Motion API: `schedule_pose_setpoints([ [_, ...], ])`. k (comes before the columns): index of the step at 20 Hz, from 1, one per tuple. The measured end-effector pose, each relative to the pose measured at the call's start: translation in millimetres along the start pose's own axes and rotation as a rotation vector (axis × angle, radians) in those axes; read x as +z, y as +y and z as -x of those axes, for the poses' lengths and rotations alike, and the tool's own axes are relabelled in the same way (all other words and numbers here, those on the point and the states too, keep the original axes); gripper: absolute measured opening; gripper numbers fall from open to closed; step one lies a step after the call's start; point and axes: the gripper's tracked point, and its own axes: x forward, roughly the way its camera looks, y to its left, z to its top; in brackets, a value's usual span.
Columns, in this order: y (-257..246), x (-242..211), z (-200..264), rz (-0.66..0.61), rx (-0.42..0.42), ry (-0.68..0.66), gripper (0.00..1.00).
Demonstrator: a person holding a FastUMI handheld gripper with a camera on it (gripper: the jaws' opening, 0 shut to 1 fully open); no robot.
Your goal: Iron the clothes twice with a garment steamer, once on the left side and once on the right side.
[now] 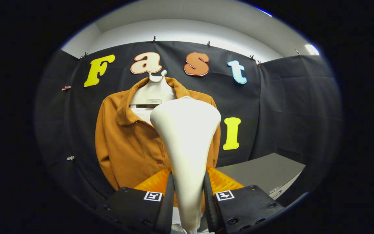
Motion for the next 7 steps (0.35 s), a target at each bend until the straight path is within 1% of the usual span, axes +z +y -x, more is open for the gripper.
schedule_pose_setpoints([
  [7,-1.3,0.3,-0.5,0.001,-0.004,-0.003,0.45],
])
